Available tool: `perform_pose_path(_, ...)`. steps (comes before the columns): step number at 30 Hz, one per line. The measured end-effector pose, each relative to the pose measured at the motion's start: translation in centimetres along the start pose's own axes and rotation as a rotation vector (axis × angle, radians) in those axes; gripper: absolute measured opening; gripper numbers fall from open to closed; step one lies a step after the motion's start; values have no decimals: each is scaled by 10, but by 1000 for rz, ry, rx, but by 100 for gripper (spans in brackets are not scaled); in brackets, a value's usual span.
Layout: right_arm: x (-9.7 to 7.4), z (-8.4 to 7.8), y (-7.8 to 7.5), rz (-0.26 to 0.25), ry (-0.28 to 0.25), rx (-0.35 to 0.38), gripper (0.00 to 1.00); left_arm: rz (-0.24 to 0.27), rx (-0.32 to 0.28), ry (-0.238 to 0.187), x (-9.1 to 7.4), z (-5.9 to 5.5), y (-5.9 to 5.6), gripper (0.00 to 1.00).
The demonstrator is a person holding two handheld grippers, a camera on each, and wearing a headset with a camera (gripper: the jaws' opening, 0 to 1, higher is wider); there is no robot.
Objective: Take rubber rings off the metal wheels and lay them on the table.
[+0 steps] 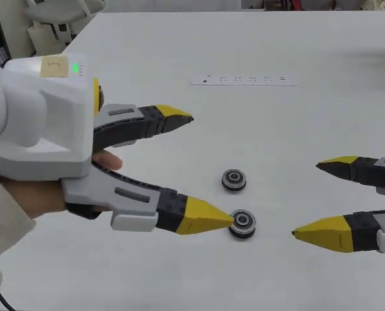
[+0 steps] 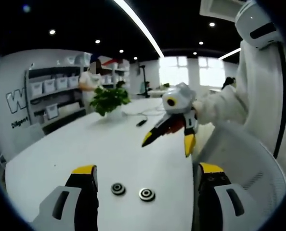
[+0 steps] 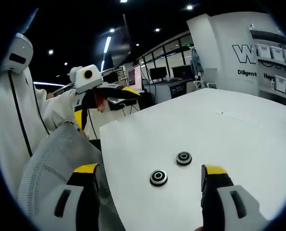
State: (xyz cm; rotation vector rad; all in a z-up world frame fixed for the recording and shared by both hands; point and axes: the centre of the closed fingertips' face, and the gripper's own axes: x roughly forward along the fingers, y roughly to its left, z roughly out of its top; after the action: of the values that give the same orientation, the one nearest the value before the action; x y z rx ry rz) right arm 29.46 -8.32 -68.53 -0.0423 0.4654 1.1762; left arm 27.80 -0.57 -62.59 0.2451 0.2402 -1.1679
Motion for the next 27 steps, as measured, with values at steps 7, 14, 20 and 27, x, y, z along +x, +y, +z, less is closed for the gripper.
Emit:
perform_pose_path(7,7,2,-4,14,-19,7,78,-22,6,-9,17,0,2,83)
perform_pose_path(14,12,0,-11,16,-39,9,67,-41,16,-36,28,1,1,73)
perform_pose_path(20,22,-8,-15,29,-27,7,57,-53,15,-22,38,-12,6,65)
perform_pose_path(27,36,-21,-20,42,14,-14,47,-47,7,6,48,-36,18,54)
